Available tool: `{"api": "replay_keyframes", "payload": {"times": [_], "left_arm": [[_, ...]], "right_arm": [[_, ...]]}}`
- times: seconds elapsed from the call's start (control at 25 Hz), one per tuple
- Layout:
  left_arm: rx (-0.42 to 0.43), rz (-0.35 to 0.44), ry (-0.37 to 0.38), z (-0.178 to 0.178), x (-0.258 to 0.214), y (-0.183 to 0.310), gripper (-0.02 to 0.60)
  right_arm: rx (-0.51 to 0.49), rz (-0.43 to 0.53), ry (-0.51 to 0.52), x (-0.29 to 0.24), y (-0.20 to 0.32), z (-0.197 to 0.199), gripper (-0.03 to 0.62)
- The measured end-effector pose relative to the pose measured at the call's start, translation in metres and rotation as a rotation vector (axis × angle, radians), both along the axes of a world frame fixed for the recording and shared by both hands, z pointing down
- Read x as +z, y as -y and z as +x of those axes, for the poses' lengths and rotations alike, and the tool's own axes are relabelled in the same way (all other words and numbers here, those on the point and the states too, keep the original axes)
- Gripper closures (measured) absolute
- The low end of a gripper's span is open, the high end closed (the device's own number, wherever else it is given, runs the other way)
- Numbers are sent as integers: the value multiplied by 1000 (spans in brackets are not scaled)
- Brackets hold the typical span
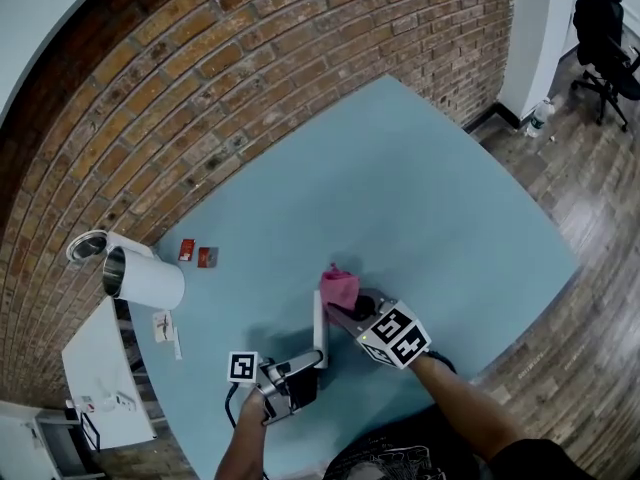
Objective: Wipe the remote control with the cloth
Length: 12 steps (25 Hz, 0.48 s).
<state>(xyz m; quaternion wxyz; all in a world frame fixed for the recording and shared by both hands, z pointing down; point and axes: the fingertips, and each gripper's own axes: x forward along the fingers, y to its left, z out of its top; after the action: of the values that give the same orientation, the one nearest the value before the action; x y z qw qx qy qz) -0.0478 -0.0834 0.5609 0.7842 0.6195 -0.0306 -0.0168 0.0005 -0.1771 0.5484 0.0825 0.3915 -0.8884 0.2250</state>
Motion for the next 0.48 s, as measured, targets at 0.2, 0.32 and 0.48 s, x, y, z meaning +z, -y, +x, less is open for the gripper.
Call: {"api": "replay_keyframes", "payload": {"times": [0.2, 0.32, 0.48], "left_arm": [[-2, 10, -4, 2, -1, 1, 299], [-9, 18, 14, 2, 2, 2, 299], [-20, 24, 9, 4, 1, 2, 299]], "right_arm": [[-12, -2, 0, 0, -12, -3, 529], [-3, -10, 19, -1, -20, -6, 530], [4, -20, 31, -1, -30, -11, 530]]}}
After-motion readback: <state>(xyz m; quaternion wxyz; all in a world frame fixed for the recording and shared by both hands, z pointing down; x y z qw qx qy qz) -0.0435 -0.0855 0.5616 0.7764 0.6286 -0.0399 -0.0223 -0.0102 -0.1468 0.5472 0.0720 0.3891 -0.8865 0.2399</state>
